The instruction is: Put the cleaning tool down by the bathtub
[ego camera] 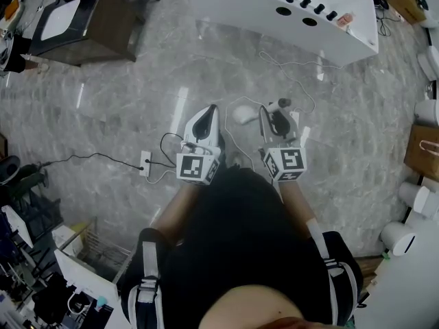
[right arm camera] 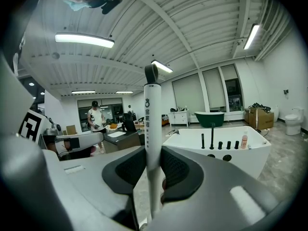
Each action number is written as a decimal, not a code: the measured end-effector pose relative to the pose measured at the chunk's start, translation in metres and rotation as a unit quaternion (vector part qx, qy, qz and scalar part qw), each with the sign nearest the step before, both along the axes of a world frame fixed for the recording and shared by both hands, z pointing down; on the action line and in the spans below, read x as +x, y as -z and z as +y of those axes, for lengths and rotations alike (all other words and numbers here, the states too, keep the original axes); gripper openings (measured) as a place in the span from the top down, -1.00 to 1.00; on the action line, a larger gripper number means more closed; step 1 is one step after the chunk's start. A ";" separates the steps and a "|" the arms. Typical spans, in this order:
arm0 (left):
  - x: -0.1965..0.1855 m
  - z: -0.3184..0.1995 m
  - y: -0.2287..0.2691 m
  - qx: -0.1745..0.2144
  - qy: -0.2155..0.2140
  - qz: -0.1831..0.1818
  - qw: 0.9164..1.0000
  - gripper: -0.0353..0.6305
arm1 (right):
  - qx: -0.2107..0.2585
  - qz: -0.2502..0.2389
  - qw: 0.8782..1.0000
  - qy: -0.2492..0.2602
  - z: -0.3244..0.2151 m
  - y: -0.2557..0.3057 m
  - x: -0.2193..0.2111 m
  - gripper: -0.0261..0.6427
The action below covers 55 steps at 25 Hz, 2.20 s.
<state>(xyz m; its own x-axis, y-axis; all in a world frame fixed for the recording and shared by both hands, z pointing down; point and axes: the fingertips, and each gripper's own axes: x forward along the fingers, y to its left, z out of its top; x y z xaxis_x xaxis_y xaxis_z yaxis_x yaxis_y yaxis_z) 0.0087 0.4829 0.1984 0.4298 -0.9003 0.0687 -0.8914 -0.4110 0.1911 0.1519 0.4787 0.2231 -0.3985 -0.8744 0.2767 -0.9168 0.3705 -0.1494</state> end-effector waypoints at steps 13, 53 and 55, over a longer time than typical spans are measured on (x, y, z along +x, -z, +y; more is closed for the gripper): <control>-0.042 -0.105 0.007 0.001 -0.027 0.004 1.000 0.87 | -0.020 0.002 0.999 -0.030 -0.090 -0.005 -0.036 0.63; -0.113 -0.266 0.007 0.005 -0.021 0.015 1.000 0.87 | 0.006 0.008 0.999 -0.031 -0.270 0.002 -0.104 0.63; -0.111 -0.273 0.004 0.003 -0.021 0.013 1.000 0.87 | 0.002 0.007 1.000 -0.029 -0.277 -0.003 -0.104 0.63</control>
